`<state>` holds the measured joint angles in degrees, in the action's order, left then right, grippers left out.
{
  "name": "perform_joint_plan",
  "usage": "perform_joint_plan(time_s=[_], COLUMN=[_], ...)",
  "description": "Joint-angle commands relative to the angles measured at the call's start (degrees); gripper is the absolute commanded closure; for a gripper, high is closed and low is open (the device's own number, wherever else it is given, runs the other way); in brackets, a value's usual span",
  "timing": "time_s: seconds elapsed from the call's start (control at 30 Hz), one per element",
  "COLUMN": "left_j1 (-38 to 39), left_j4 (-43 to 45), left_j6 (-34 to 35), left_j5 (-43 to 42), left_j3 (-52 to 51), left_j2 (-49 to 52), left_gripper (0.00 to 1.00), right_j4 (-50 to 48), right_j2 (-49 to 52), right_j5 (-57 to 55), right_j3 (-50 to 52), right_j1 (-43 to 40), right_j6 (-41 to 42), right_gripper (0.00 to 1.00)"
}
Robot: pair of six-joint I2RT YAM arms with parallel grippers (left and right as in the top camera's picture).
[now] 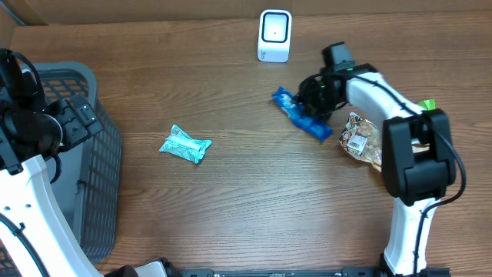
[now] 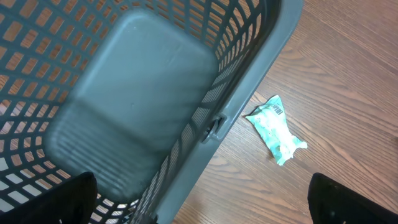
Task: Scan the item barcode
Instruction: 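Push the blue packet rightward toward the nut bag with the right gripper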
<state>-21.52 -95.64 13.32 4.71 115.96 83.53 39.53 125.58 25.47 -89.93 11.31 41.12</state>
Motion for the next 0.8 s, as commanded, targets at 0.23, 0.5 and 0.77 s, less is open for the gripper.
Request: perform_joint_plan(time_s=[0.23,0.5,0.77], left_j1=[-0.2,-0.2,-0.2], left_j4=[0.1,0.1,0.1], left_j6=[-0.5,-0.5,-0.5], left_j5=[-0.2,-0.2,-0.2], left_j3=[0.3,0.3,0.3], left_j2=[-0.4,-0.4,-0.4], left_gripper=[0.0,0.0,0.01], right_j4=[7.7,7.5,4.9], right_j2=[-8.4,-17.2,-16.5], right_j5=[-28.3,-26.1,-4.4], right_j3=[0.5,0.4,2.4], right_j1=[-5.7,-5.3,3.3], right_j6=[-8.6,-19.1,-44.2], right_gripper=[0.48,0.4,0.32])
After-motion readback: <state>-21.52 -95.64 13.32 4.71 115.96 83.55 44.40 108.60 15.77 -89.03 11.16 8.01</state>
